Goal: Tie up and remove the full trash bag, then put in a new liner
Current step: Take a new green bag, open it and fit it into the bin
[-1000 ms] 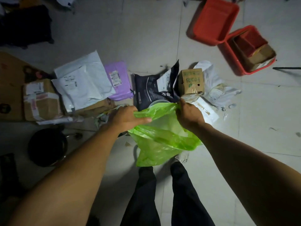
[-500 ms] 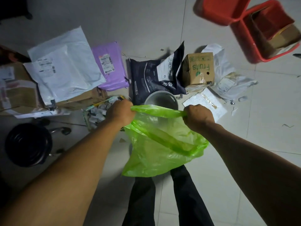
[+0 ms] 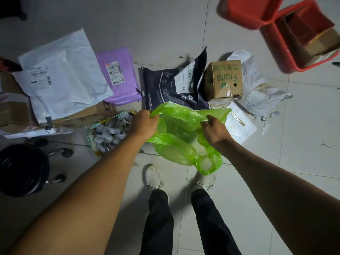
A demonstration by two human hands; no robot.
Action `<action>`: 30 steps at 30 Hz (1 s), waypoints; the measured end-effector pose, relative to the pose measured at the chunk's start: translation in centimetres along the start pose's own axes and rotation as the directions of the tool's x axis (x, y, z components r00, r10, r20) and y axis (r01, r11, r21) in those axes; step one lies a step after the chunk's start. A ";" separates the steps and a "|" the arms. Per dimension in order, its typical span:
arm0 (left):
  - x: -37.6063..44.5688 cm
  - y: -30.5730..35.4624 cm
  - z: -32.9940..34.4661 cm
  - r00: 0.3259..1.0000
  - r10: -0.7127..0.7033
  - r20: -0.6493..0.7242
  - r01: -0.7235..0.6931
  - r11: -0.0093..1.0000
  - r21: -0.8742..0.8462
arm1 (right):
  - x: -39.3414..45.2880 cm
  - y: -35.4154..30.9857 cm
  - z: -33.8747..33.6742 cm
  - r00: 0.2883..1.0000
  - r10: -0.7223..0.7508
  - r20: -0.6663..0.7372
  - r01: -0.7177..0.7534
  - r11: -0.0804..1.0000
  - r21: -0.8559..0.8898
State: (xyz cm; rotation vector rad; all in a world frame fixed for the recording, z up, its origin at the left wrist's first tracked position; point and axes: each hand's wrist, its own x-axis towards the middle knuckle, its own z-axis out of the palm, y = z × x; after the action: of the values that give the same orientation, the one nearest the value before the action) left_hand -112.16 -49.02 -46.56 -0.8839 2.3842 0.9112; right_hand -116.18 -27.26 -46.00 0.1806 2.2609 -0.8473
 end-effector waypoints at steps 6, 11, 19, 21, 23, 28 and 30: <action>1.6 -0.8 2.7 1.000 -0.015 0.001 0.015 0.999 0.033 | 2.0 -0.1 2.4 0.996 0.068 0.059 -0.076 0.984 0.158; 3.4 -3.0 4.3 0.999 -0.031 0.014 0.031 1.000 0.006 | 4.2 1.1 5.1 0.991 0.122 0.059 -0.133 0.959 0.252; 6.3 -6.2 6.6 1.000 -0.004 0.012 0.004 1.000 -0.018 | 7.9 3.9 9.9 0.966 0.251 0.062 -0.250 0.844 0.475; 7.0 -6.7 7.4 1.000 0.012 0.026 -0.011 1.000 -0.021 | 9.0 4.1 11.4 0.953 0.287 0.099 -0.297 0.811 0.504; 7.6 -7.2 8.3 0.999 0.024 0.045 -0.023 1.000 -0.013 | 10.5 4.4 12.7 0.944 0.297 0.142 -0.327 0.808 0.489; 9.4 -8.3 11.1 0.999 0.041 0.023 -0.041 0.999 0.002 | 14.2 6.4 14.7 0.956 0.239 0.171 -0.286 0.887 0.362; 10.3 -8.7 12.2 0.999 0.037 0.025 -0.036 0.999 -0.026 | 15.4 7.7 14.7 0.967 0.205 0.148 -0.239 0.934 0.267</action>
State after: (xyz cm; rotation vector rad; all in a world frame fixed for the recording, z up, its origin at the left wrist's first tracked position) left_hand -111.35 -49.61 -64.69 -0.8352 2.3792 0.9628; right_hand -116.46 -32.11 -68.10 0.4962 1.9568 -1.0266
